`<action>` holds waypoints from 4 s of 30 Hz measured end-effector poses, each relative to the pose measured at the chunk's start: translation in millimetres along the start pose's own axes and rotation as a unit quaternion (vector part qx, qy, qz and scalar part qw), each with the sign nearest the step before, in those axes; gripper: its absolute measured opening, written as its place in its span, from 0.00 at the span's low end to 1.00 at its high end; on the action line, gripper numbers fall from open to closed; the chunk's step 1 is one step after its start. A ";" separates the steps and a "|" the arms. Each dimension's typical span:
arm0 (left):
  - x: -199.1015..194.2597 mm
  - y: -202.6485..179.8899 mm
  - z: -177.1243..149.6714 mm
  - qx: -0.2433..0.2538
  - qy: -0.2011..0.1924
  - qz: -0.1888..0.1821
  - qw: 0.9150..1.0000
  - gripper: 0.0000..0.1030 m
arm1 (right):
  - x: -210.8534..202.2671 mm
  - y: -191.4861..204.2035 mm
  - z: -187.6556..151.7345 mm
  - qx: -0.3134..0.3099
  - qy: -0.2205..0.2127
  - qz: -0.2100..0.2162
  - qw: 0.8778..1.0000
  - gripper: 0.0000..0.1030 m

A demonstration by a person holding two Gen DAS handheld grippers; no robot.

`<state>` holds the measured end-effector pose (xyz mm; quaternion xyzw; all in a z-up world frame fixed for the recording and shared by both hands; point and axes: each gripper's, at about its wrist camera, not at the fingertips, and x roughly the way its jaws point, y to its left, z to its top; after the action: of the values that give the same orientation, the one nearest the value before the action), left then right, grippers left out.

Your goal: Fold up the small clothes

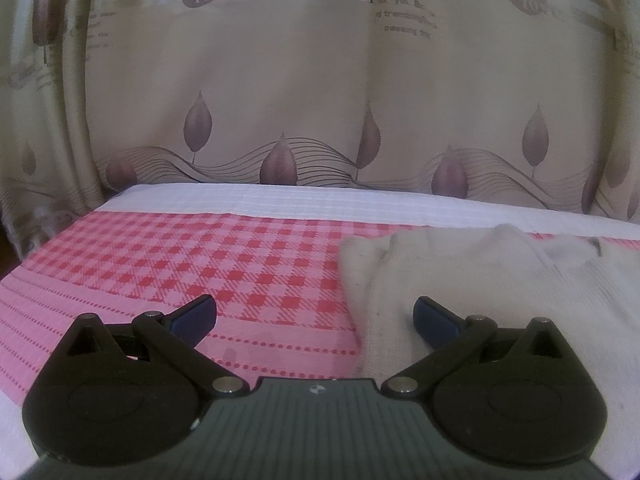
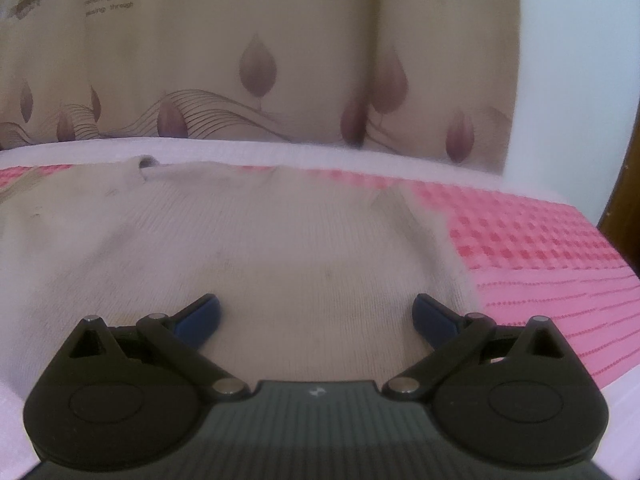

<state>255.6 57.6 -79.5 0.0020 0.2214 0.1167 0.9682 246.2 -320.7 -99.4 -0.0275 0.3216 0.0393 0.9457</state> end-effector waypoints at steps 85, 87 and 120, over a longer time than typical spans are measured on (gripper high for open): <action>5.5 -138.4 54.8 -0.191 0.232 -0.243 0.922 0.19 | -63.8 -59.7 -29.6 0.148 -0.116 0.242 0.952 1.00; 9.3 -136.2 54.8 -0.193 0.234 -0.258 0.917 0.25 | -64.1 -60.4 -30.4 0.149 -0.116 0.256 0.948 1.00; -71.7 -78.8 -57.2 0.008 0.001 -0.429 0.903 0.81 | 51.0 7.9 26.9 0.271 0.079 0.361 0.889 0.41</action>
<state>186.0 -38.0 -104.7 -0.0851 0.2027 -0.3114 0.9245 302.1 -307.8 -109.4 0.3447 0.3807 0.2870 0.8086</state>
